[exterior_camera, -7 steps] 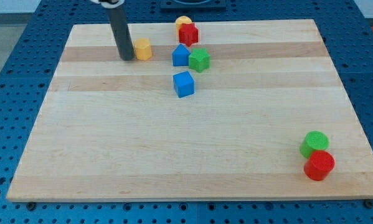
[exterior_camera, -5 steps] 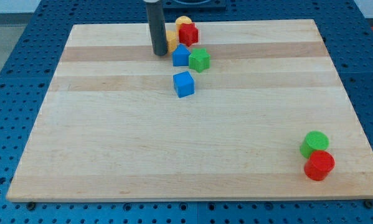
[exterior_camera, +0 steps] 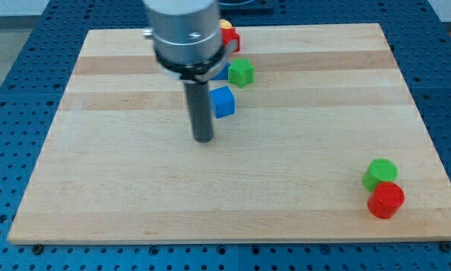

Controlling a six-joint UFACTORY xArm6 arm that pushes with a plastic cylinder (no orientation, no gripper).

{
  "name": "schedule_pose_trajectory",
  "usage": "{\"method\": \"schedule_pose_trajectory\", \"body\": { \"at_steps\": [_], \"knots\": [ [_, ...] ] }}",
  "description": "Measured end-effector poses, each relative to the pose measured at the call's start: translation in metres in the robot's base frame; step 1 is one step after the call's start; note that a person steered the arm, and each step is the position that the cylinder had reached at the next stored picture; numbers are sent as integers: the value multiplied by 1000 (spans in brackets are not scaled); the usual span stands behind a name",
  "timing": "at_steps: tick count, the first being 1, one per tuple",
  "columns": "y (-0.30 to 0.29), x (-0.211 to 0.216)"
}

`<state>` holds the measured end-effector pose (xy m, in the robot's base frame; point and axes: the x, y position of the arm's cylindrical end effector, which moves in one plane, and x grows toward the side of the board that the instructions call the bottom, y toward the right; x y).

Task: Move the blue blocks to the top center of the board

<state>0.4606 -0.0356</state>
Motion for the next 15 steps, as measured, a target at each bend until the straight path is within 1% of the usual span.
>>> {"method": "schedule_pose_trajectory", "body": {
  "at_steps": [1,2,4,6,7,8,9,10,13,15],
  "knots": [
    [22,-22],
    [21,-42],
    [17,-58],
    [17,-92],
    [17,-101],
    [7,-76],
    [-17,-75],
    [-23,-100],
    [1,-131],
    [15,-138]
  ]
}}
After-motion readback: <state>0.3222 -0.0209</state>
